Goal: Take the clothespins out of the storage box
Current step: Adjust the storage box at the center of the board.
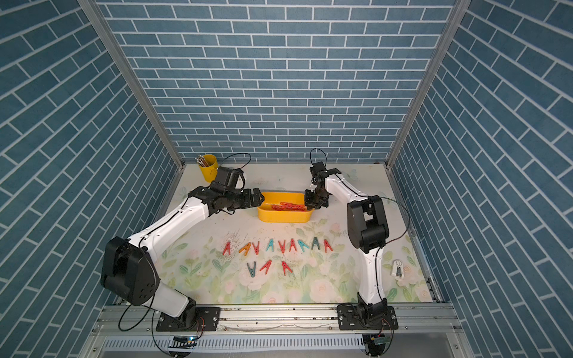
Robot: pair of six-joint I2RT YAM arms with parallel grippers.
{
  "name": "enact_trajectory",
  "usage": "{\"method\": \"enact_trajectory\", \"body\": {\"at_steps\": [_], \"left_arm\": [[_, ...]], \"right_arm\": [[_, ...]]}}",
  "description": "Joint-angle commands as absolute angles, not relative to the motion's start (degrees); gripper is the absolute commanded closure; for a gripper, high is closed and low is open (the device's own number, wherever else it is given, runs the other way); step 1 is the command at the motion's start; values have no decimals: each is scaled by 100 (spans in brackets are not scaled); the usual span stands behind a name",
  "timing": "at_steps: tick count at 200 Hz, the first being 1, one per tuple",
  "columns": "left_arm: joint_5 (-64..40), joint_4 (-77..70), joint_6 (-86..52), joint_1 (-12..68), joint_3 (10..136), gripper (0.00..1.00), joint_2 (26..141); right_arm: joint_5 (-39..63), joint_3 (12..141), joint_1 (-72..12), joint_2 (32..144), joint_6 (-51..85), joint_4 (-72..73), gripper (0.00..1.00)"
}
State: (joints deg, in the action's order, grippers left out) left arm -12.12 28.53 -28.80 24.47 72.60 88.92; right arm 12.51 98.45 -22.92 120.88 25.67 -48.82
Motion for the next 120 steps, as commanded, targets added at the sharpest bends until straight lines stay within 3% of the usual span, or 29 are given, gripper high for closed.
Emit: {"method": "enact_trajectory", "body": {"at_steps": [1,91,120], "left_arm": [[-1256,2841,-2880,2400,7115,1,8776],[-1361,2760,-3005,2407,7036,0,8900],[-1373,2717,-3031,2406,6996,0,8920]], "right_arm": [[714,9563,-2283,11941,2856,-4445,100],[-288,8197,-2786,11561,2781,-2236,100],[-393,7944,-2830,11329,2623,-1882,77]]}}
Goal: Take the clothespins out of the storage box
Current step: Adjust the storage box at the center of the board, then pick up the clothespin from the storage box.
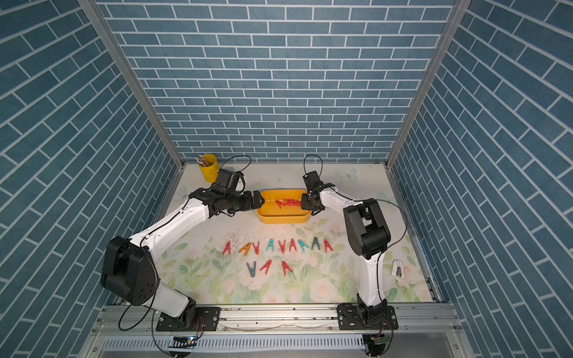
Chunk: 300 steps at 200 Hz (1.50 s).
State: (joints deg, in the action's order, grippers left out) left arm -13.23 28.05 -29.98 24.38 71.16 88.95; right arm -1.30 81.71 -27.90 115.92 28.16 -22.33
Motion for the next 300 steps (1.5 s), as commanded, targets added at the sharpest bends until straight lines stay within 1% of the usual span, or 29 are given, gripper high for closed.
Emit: {"method": "enact_trajectory", "body": {"at_steps": [1,13,33,48,82,112,144,170,208,284,300], "left_arm": [[-1376,2716,-3032,2403,6992,1,8920],[-1393,2690,-3049,2400,6977,1,8926],[-1428,2633,-3075,2401,6976,1,8954],[-1440,2602,-3092,2407,7000,0,8977],[-1386,2558,-3103,2402,7039,0,9000],[-1366,2531,-3118,2401,7106,1,9050],[-1078,2549,-3223,2401,7140,1,9001],[-729,2593,-3352,2383,7112,0,8897],[-564,2528,-3487,2307,7015,1,8736],[-637,2514,-3463,2241,7039,0,8813],[-649,2514,-3454,2222,7031,0,8811]], "right_arm": [[-394,7936,-2830,11320,2617,-1877,77],[-443,7919,-2829,11207,2561,-1825,70],[-520,7950,-2830,11008,2457,-1817,66],[-577,7992,-2860,10855,2377,-1840,61],[-715,8104,-3109,10592,2113,-1817,59],[-475,8341,-3453,10787,1656,-1733,60],[-234,8647,-3762,11209,1360,-1644,66],[-152,8905,-3952,11552,1216,-1584,69],[-35,9253,-4041,12032,1187,-1685,70],[81,9574,-4100,12533,1158,-1784,73],[109,9639,-4113,12781,1153,-1809,74]]}}
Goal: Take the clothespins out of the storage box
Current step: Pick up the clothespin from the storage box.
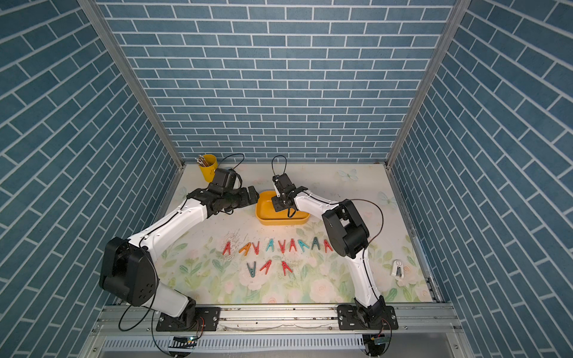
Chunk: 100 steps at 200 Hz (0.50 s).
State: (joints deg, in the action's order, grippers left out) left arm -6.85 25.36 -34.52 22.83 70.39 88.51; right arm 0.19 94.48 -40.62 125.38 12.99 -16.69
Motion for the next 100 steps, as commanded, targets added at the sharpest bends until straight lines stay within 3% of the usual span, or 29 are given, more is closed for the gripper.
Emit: {"method": "enact_trajectory", "body": {"at_steps": [1,61,82,100], "left_arm": [[-650,2514,-3454,2223,7031,0,8813],[-667,2522,-3441,2179,6970,1,8792],[-665,2522,-3446,2168,6943,0,8769],[-680,2522,-3445,2169,6924,0,8750]], "right_arm": [[107,9645,-4109,12789,1156,-1814,74],[101,9720,-4182,13050,1195,-1938,77],[47,9747,-4188,13085,1203,-1932,84],[20,9767,-4196,13017,1226,-1918,96]]}}
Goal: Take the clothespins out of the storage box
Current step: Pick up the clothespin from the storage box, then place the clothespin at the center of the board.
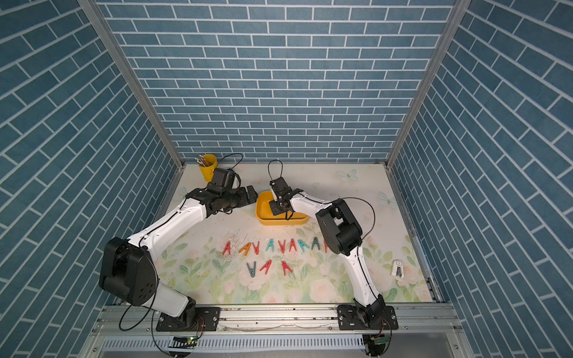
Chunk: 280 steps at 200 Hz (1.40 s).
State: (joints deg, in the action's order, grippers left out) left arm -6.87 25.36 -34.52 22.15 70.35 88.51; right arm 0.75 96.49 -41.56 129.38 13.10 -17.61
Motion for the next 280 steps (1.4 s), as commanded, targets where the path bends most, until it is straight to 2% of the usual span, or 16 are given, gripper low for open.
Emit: {"method": "enact_trajectory", "body": {"at_steps": [1,13,73,151,232,280], "left_arm": [[-678,2522,-3445,2170,6925,0,8752],[-700,2506,-3437,2164,6893,0,8734],[-983,2378,-3180,2171,6735,1,8561],[-1594,2416,-2771,2261,6565,0,8388],[-1435,2391,-2833,2951,6494,0,8290],[-1317,2390,-2921,3212,6530,0,8319]], "right_arm": [[19,9766,-4199,13013,1228,-1917,96],[-15,9731,-4225,12895,1230,-1864,100],[-152,9226,-4314,11876,1600,-1719,100],[-551,7293,-4571,9845,2570,-1529,100],[-1275,5228,-5506,7895,3702,-1923,100],[-1634,4258,-6364,7301,4767,-2087,100]]}}
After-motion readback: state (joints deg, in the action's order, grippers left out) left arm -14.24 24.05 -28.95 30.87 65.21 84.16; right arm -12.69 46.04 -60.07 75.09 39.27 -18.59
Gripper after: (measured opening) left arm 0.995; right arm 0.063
